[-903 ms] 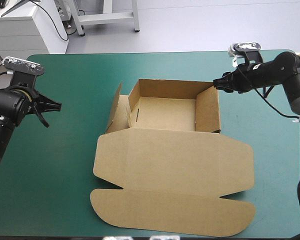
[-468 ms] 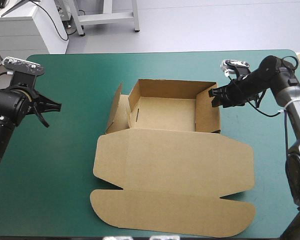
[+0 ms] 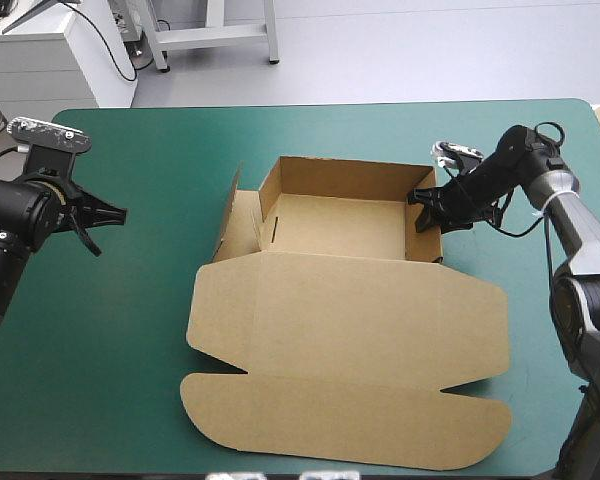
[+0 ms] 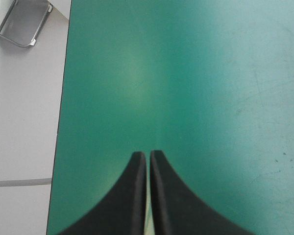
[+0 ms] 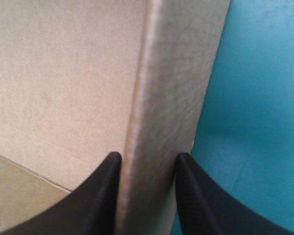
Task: Fold the box
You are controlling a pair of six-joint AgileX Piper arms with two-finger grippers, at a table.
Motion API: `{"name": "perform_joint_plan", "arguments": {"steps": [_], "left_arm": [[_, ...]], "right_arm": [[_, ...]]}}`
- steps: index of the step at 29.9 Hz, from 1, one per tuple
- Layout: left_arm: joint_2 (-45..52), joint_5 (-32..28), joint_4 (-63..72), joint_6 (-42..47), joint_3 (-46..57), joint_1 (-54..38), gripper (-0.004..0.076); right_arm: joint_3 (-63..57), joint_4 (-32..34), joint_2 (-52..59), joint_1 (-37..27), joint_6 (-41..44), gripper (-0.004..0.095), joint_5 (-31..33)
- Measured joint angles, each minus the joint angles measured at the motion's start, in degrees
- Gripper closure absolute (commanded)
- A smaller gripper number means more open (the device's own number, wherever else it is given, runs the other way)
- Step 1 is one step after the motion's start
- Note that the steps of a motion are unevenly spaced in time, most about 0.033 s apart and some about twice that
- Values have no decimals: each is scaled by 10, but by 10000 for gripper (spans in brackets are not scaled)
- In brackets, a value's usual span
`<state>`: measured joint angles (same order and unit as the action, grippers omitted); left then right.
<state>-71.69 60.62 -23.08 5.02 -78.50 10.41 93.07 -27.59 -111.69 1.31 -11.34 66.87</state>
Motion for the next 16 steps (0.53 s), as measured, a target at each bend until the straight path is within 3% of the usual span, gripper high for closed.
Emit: {"name": "perform_joint_plan", "arguments": {"steps": [5,9,16], "left_arm": [[-8,0,2,0,0,0,716],[-14,0,3,0,0,0,716],[-28,0,7,4,0,0,716]], "right_arm": [[5,36,-1,24,-1,924,-8],[7,70,-1,42,-13,922,-18],[3,72,10,47,-19,923,-18]]}}
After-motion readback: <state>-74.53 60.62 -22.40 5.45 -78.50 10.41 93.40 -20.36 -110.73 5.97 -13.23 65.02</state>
